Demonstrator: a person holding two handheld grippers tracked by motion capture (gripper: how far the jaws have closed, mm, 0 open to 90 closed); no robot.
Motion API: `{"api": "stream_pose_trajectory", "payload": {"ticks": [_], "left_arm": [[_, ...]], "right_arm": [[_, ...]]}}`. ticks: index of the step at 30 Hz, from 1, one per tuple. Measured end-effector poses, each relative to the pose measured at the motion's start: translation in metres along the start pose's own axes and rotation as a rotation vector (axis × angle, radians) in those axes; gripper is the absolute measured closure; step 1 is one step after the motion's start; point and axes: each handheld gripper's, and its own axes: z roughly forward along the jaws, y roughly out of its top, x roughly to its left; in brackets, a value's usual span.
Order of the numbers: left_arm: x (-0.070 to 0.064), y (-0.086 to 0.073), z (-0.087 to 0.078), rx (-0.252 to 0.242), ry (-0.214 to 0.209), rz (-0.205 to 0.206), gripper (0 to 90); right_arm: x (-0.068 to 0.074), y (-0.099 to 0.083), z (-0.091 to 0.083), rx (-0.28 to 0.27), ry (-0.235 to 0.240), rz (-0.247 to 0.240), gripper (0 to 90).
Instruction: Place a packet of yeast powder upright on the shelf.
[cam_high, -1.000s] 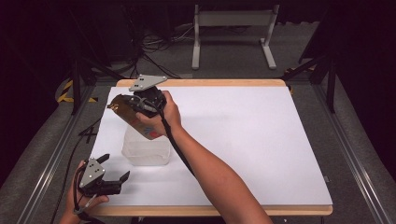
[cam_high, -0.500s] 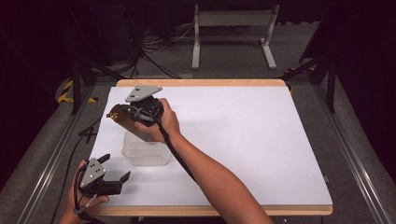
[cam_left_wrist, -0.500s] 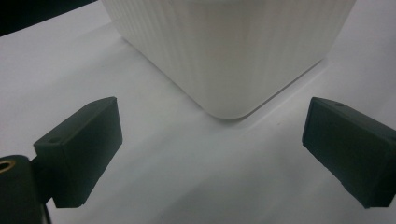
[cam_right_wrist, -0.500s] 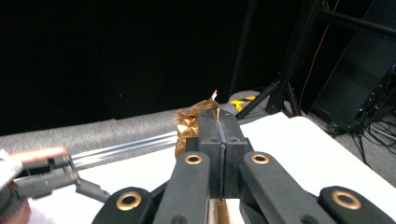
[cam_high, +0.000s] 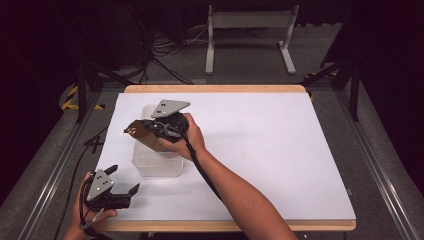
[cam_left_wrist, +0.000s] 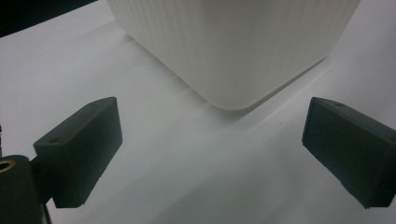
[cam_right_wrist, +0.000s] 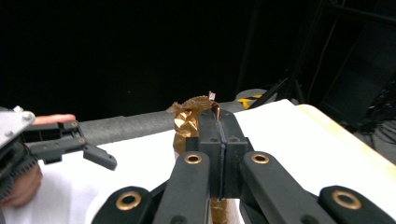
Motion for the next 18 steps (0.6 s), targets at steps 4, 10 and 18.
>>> {"api": "stream_pose_trajectory", "payload": {"ticks": [4, 10, 18], "left_arm": [[0.000, 0.001, 0.001, 0.000, 0.004, -0.005, 5.8], [0.000, 0.001, 0.001, -0.004, -0.002, -0.004, 5.8], [0.002, -0.001, 0.000, -0.012, -0.009, -0.005, 5.8]], "right_arm": [[-0.006, -0.001, -0.006, 0.002, 0.008, 0.018, 90.0], [0.008, 0.015, 0.009, 0.018, 0.024, -0.049, 90.0], [0.002, 0.020, 0.016, -0.042, 0.038, -0.007, 90.0]]}}
